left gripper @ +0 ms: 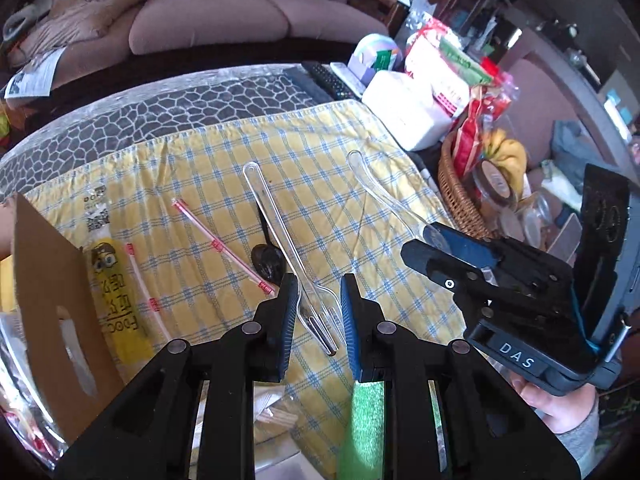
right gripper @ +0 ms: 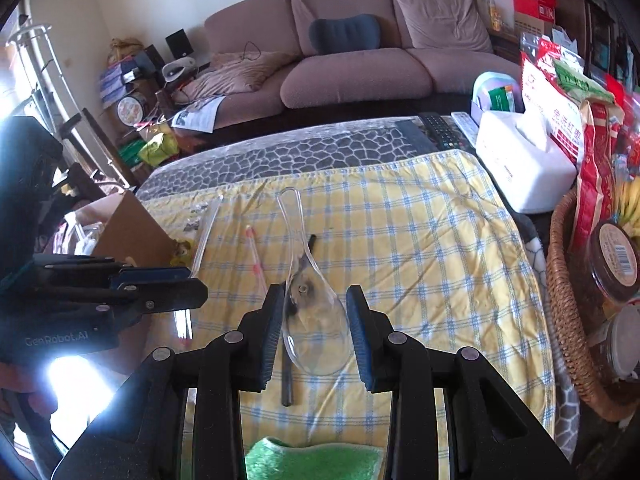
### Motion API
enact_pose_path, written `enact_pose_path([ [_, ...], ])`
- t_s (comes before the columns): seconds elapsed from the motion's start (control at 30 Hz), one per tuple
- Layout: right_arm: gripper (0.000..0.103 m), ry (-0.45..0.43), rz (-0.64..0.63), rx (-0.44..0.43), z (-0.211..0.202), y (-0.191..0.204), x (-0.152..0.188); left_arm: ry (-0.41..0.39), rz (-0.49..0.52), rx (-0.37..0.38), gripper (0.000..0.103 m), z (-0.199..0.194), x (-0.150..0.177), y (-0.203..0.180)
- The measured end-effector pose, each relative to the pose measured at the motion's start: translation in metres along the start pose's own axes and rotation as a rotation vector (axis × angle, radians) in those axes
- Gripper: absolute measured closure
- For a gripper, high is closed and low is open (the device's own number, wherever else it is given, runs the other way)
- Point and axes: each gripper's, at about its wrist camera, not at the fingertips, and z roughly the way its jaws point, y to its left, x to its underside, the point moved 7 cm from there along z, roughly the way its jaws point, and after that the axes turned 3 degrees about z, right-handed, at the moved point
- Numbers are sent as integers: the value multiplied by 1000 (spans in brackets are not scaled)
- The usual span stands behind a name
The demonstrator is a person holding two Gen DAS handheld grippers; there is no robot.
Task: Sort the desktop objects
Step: 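Carry the clear fork and spoon into the box and open both grippers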
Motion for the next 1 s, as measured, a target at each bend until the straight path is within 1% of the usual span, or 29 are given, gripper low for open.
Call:
enact_pose_path([
  [0.1, 70, -7, -39, -25, -7, 41, -8, -41, -12, -20, 83, -44, 6, 24],
  [0.2, 70, -9, -74, -63, -10, 87, -14, -75, -46, -50, 83, -82, 18, 61],
  [0.4, 70, 8, -115, -168, -1, 179, -18, -84, -150, -105, 83, -119, 57, 140],
  [0.6, 70, 52, -152, -250, 27, 257, -10, -72, -236, -146, 83, -132, 93, 206],
  [0.73, 70, 100, -178, -278, 52, 298, 4, -56, -268, -137, 83, -127, 108, 232],
  [0.87, 70, 143, -194, -268, 77, 318, 15, -52, -300, -114, 83, -123, 120, 248],
  [1.0, 69, 169, -226, -207, 96, 320, 24, -53, -313, -96, 83, -120, 125, 256],
])
